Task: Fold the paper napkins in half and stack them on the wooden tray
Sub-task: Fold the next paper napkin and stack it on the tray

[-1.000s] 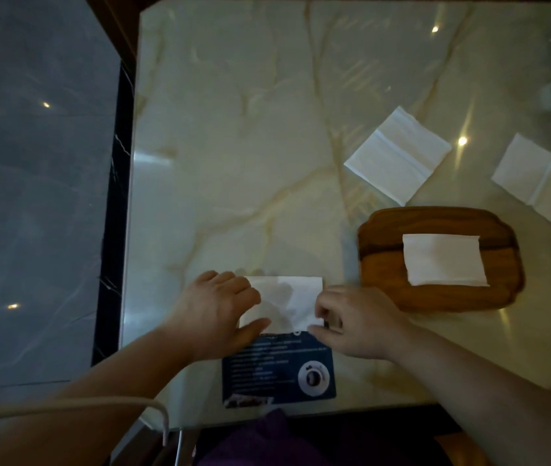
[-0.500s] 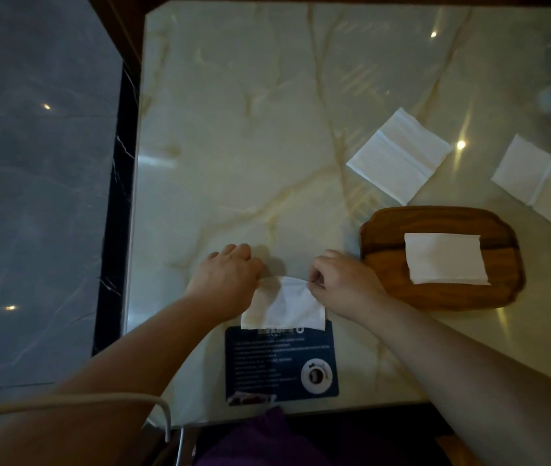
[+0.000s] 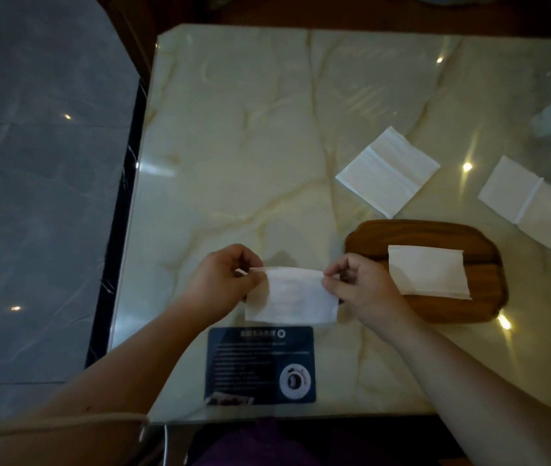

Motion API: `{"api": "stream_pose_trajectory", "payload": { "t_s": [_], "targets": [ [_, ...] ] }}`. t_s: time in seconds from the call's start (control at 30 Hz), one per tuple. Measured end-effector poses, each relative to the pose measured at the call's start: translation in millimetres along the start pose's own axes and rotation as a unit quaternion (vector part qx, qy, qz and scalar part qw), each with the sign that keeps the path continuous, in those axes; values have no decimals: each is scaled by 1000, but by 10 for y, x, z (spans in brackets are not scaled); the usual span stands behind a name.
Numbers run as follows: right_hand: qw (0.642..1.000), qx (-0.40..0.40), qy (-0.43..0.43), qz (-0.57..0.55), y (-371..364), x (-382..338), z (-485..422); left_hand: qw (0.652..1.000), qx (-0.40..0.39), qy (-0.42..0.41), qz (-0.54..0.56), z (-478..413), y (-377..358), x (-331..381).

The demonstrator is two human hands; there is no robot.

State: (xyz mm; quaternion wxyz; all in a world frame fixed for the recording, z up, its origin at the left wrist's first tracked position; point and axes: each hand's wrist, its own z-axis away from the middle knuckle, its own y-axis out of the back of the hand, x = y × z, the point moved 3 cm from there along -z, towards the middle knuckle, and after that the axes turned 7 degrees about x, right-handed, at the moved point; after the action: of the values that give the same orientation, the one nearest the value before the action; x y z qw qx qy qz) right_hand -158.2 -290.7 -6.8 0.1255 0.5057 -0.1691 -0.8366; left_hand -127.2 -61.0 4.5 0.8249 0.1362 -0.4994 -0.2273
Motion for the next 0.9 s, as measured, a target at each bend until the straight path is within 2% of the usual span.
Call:
{"api": "stream_pose_trajectory", "payload": {
  "t_s": [0.13, 0.27, 0.5, 0.9],
  "targets": [
    [999, 32, 5, -33, 310, 48, -11, 996, 18, 32, 79, 95, -249, 186],
    [997, 49, 11, -53, 724, 132, -42, 987, 1, 76, 143, 155, -626, 391],
    [997, 70, -9, -41, 1460, 539, -222, 990, -10, 72, 121, 34, -1395, 778],
    [996, 91, 13, 15, 2053, 965, -553, 998, 51, 41, -25, -356, -2170, 1104]
  ]
}}
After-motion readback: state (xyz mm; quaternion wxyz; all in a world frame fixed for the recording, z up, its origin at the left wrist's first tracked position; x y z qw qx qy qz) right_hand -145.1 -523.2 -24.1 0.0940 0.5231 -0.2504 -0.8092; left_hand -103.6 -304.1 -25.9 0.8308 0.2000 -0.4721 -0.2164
